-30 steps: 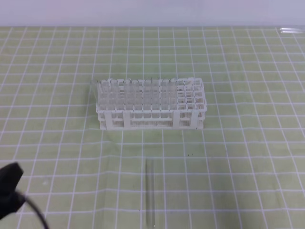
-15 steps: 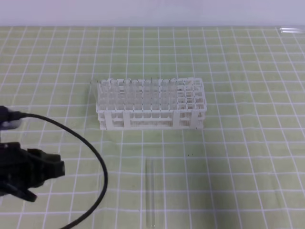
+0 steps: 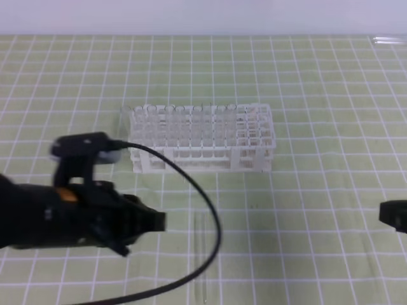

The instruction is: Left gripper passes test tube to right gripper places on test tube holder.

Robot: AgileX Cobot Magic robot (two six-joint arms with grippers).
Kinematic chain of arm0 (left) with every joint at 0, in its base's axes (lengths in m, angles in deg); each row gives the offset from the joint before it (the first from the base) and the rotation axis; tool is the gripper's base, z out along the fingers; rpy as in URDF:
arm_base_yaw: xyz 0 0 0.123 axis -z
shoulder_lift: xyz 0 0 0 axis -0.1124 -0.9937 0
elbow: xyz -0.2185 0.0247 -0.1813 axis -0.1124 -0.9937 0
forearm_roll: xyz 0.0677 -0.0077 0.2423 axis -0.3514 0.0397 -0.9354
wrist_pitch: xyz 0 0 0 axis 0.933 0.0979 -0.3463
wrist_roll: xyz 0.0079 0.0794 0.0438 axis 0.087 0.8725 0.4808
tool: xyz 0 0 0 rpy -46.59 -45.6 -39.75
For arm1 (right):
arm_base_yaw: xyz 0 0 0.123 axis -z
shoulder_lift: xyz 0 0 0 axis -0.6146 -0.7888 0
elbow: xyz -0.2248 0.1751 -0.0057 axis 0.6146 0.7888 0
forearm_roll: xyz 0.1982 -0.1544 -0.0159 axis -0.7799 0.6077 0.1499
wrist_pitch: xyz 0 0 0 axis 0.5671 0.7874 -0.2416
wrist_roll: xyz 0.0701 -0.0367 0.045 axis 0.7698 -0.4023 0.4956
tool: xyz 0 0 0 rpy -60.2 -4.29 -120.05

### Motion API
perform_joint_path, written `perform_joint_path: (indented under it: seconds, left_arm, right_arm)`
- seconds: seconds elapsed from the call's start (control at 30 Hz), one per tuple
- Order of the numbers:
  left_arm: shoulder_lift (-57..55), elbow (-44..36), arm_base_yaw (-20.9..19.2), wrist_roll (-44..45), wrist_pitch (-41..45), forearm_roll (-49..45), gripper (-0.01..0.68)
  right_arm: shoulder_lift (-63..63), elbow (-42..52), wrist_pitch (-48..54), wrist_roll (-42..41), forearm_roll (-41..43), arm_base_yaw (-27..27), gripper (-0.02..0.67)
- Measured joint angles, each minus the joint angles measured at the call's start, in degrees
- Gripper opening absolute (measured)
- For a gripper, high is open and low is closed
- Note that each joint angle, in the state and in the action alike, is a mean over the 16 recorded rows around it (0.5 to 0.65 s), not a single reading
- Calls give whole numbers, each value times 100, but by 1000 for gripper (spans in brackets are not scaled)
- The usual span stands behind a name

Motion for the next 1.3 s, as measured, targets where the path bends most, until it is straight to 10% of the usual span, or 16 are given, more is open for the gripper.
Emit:
perform_joint_path:
  seconds: [0.93, 1.3]
  left_arm:
    - [-2506, 2250, 1910, -2780, 1728, -1902, 7]
    - [-2687, 2291, 1964, -2814, 1682, -1924, 213]
  right_arm:
    - [-653, -310, 362, -185, 361, -156, -16]
    - [-653, -310, 467, -192, 391, -156, -16]
